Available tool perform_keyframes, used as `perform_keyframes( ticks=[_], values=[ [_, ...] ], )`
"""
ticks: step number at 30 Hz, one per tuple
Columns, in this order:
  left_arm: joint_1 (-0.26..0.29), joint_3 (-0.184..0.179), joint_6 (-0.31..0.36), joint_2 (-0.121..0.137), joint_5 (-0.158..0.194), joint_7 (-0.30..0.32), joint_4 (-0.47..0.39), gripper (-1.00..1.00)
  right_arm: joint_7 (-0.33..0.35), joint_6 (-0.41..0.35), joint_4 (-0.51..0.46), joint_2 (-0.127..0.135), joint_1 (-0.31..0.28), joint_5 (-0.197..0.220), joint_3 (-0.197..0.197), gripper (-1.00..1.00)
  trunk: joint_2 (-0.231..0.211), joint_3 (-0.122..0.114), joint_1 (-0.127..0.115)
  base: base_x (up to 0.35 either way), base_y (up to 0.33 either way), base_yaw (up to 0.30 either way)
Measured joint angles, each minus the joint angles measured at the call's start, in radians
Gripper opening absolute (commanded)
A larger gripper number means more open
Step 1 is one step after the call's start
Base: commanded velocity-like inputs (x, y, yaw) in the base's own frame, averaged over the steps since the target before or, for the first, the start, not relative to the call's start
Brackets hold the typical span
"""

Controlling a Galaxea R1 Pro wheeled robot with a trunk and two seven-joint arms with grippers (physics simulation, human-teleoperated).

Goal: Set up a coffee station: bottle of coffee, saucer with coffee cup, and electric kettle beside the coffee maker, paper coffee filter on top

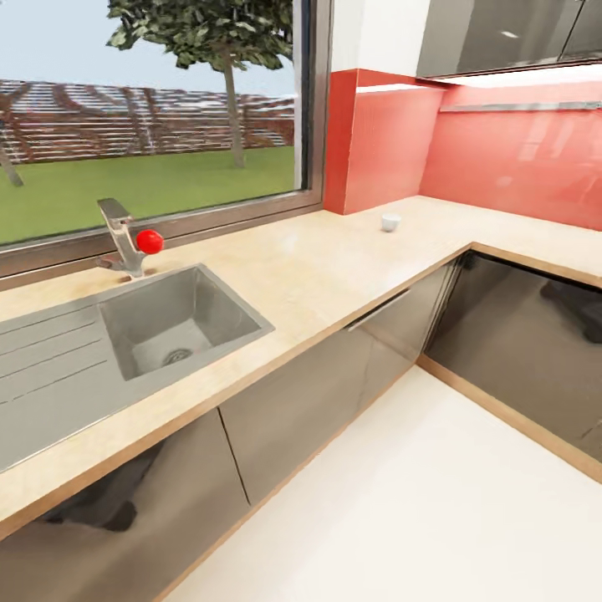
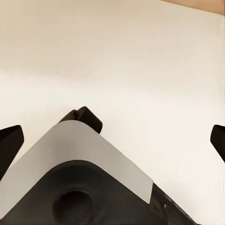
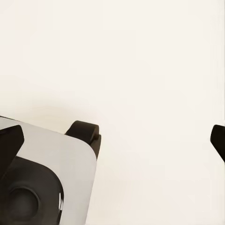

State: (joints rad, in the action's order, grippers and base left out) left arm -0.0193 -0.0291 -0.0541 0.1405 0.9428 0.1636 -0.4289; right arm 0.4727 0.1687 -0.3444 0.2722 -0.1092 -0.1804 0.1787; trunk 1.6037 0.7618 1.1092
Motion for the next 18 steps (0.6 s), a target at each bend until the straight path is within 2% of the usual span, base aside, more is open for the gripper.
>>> perform_keyframes(
  ticks=[7,11,18],
  values=[
    [0.000,0.000,0.000,0.000,0.000,-0.003,0.000,1.00,0.000,0.000,0.001,0.000,0.000,-0.001,0.000,1.00,0.000,0.000,0.000,0.016,-0.036,-0.272],
    [0.000,0.000,0.000,0.000,0.000,-0.003,0.000,1.00,0.000,0.000,0.001,-0.001,0.000,-0.001,-0.001,1.00,0.000,0.000,0.000,0.002,-0.184,-0.246],
    [0.000,0.000,0.000,0.000,0.000,-0.003,0.000,1.00,0.000,0.001,0.001,-0.002,0.000,-0.002,-0.003,1.00,0.000,0.000,0.000,0.000,-0.288,-0.049]
  ],
)
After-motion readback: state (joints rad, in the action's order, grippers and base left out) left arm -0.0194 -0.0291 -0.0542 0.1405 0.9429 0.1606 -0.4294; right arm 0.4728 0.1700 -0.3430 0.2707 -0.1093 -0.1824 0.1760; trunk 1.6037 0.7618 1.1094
